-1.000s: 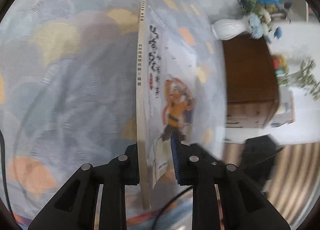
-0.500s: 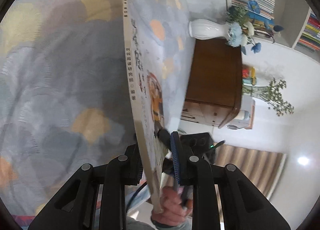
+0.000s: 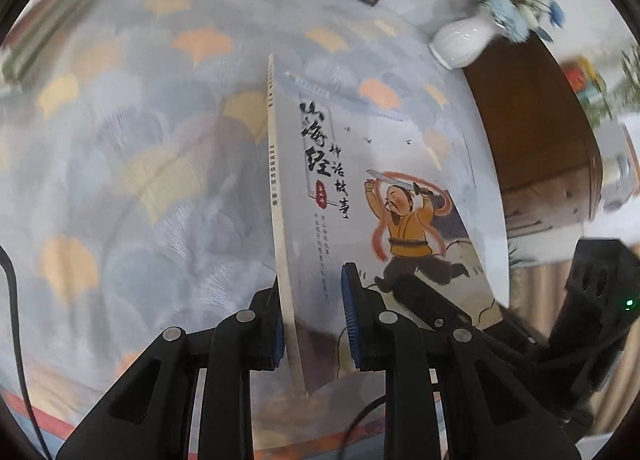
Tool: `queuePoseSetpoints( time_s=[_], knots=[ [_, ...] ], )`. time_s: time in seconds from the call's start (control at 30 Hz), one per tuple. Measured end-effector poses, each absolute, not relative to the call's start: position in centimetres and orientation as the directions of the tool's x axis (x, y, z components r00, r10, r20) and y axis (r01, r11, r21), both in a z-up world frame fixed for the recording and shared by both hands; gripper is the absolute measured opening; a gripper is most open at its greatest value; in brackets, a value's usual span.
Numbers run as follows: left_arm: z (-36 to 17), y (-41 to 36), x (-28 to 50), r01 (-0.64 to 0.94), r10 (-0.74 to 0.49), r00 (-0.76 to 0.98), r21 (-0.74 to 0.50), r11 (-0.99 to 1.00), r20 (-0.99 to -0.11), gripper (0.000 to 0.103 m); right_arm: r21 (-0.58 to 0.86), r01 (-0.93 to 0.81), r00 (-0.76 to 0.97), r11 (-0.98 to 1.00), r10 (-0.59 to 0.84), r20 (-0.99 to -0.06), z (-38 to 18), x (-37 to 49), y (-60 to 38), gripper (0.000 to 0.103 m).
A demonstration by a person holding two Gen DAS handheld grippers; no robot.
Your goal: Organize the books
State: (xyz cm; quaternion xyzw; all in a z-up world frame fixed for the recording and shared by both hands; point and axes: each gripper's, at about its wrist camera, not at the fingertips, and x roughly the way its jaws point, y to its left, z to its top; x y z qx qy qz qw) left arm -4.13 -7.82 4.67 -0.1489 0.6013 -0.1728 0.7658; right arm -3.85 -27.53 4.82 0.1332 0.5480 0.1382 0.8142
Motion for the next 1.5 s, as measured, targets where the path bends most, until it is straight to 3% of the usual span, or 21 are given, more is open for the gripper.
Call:
queuePoseSetpoints(
  time_s=[0.63, 1.0, 1.3, 1.5],
  knots=[
    [11.6, 2.6, -2.3, 0.194, -0.532, 0.395, -0.499, 0.845, -0.749, 0.020, 0.275, -0.191, 0.484, 0.942, 0.334, -0.809, 12.2, -3.5, -16.3, 0.036],
    [17.3, 14.7, 1.2, 0.176, -0.527, 0.561, -0.530, 0.830, -0.638, 0.020, 0.230, -0.332, 0.577, 0.915, 0.389, -0.718, 18.0, 0.9, -4.5, 0.037],
    [17.2, 26.1, 4.9, 0.080, -0.428, 0.637, -0.498, 0.864, -0.641, 0.020, 0.202, -0.432, 0.570, 0.879, 0.440, -0.694, 17.0, 5.5, 7.5, 0.038],
    [13.6, 30.7, 7.4, 0.004, -0.411, 0.624, -0.523, 0.852, -0.665, 0.020, 0.175, -0.424, 0.530, 0.889, 0.400, -0.748, 13.6, 8.1, 13.2, 0.038]
  ],
)
